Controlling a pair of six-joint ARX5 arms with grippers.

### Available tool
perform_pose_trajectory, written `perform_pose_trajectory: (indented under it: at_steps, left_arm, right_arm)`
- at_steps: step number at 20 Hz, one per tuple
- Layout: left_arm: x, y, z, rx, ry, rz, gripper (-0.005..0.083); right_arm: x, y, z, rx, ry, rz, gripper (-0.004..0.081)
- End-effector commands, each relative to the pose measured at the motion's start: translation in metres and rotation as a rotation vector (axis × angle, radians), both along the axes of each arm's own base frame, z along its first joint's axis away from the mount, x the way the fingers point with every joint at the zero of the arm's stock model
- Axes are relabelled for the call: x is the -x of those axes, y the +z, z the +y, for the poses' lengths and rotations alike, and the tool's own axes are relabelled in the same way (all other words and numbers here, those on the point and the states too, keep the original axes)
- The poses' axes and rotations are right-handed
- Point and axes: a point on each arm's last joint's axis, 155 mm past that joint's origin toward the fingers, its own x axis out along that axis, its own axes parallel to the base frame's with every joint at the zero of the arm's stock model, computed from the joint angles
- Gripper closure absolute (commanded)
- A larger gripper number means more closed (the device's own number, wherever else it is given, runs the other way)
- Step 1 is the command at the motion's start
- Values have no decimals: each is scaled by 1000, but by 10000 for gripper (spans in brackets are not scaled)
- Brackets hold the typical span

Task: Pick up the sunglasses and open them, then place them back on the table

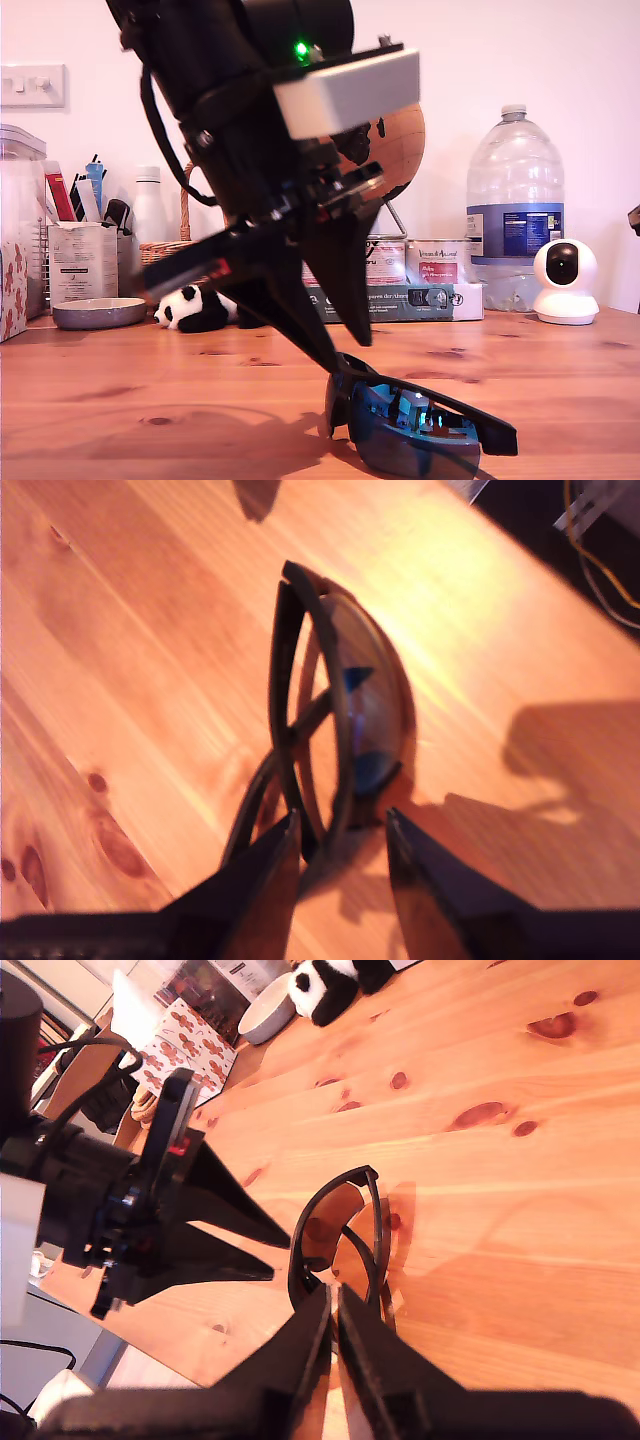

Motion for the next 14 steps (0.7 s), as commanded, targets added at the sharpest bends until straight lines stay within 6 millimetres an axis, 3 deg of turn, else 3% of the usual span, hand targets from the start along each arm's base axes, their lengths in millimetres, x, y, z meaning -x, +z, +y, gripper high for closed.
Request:
perform_pose_trajectory:
  at_steps: [1, 10, 14]
  left_arm:
    - [1, -3, -6, 4, -14, 0, 532]
    - [-2, -28, -2, -57, -22, 9, 532]
    - [-2, -29, -3, -56, -39, -1, 551]
  right_arm:
    - [0, -3, 1, 6, 8, 3, 781]
    - [0, -3, 1, 6, 8, 3, 781]
    - [0, -3, 1, 6, 8, 3, 781]
